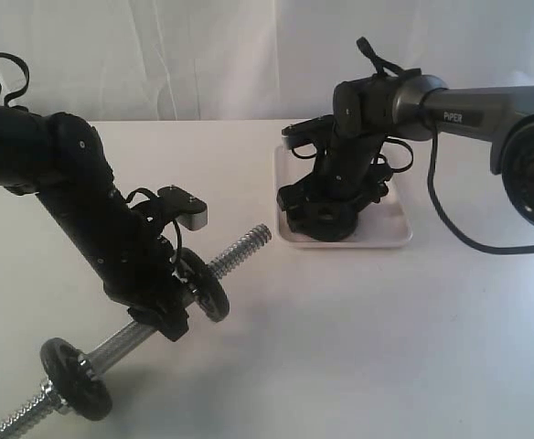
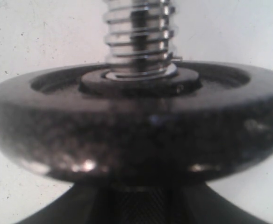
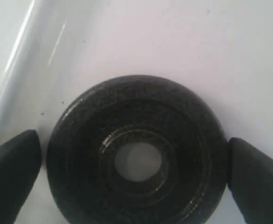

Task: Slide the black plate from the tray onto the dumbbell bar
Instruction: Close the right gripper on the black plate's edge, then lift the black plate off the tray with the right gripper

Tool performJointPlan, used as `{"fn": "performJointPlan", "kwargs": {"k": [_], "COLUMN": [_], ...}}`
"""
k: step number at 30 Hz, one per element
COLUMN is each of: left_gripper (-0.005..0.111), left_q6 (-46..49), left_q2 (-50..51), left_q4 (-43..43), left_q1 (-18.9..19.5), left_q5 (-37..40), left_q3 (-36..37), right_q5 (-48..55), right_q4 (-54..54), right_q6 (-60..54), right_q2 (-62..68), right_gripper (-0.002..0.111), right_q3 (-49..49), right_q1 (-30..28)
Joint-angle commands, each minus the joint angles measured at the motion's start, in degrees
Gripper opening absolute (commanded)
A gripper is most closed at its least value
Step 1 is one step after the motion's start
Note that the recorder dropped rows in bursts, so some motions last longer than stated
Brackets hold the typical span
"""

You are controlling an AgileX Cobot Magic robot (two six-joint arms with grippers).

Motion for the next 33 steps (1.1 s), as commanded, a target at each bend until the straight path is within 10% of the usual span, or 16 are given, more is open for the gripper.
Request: {"fn": "performJointPlan", "kwargs": {"k": [1, 12, 33], "left_gripper": [0.0, 0.0, 0.0], "left_q6": [-0.3, -0.3, 0.0], "left_q2": [-2.4, -2.4, -2.4], "left_q4": [-5.1, -5.1, -5.1], "left_q1": [-0.2, -0.2, -0.2], "left_q5": [1.7, 1.7, 1.4], "left_q3": [-0.6, -0.6, -0.6], "right_q5": [9.2, 12.8, 16.0], "right_q4": [-4.3, -8.3, 2.8], "right_q6": [-0.7, 0.7, -2.0], "right_q2": [5.4, 5.2, -11.3], "right_gripper": [0.086, 0.0, 0.0], "right_q3": [1.0, -1.8, -2.4], "right_q1": [0.0, -0.2, -3.4]}}
